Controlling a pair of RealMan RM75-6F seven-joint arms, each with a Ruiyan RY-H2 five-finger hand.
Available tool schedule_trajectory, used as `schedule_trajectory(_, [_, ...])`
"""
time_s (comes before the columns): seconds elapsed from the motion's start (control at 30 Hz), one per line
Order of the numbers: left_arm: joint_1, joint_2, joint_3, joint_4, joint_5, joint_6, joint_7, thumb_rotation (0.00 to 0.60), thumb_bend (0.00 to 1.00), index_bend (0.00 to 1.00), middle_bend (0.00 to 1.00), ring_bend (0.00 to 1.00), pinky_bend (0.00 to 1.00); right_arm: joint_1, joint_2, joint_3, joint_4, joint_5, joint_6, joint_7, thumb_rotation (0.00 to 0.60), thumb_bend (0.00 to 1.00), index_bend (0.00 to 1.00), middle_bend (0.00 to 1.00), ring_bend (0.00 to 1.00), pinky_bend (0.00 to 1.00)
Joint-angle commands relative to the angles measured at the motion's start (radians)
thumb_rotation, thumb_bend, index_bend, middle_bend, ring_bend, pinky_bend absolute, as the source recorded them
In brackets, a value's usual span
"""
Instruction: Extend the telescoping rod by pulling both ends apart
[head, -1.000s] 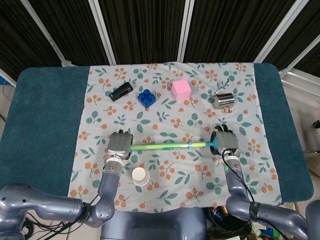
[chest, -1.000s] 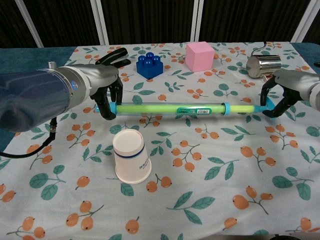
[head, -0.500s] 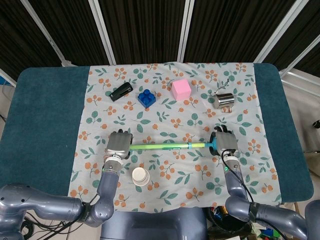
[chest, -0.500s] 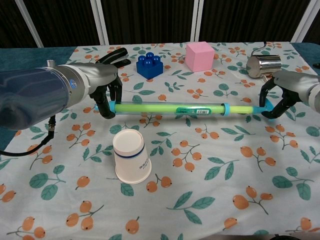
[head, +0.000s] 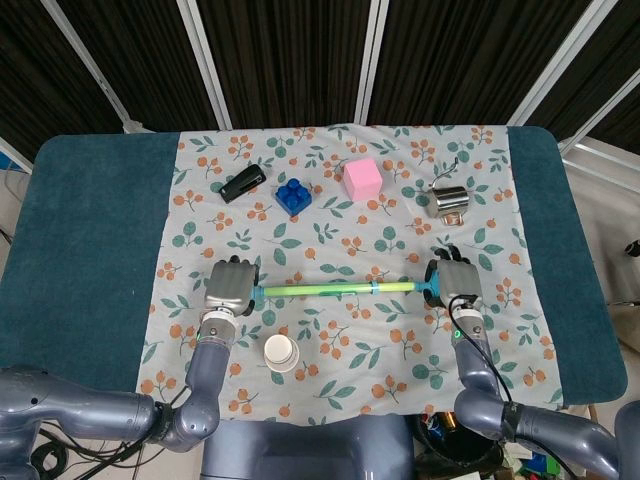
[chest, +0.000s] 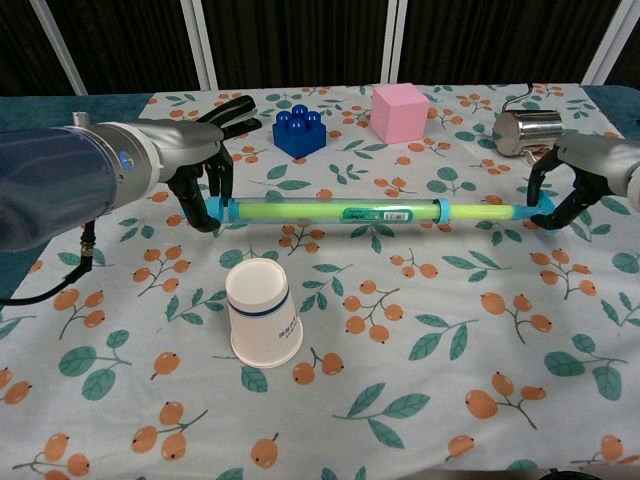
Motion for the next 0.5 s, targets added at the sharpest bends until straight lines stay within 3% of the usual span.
schedule_trajectory(0.03, [0.018,0.032,0.012,-0.024,0.008,0.0,-0.01,0.6,0.37,0.6,0.33,0.18,0.33,-0.005,0.016,0.003,0.002,0.002,-0.001,0.003,0.6,0.39,0.64,0.15,0.05,0.18])
schedule_trajectory(0.5, [0.103,0.186,0.068,-0.084,0.043,-0.025,-0.078,0.6,0.37,0.6,0.33,0.18,0.33,-0.033,0.089,0.005,0.008,0.003,0.011,0.012,0.6,0.39,0.64,0.15,0.05,0.18])
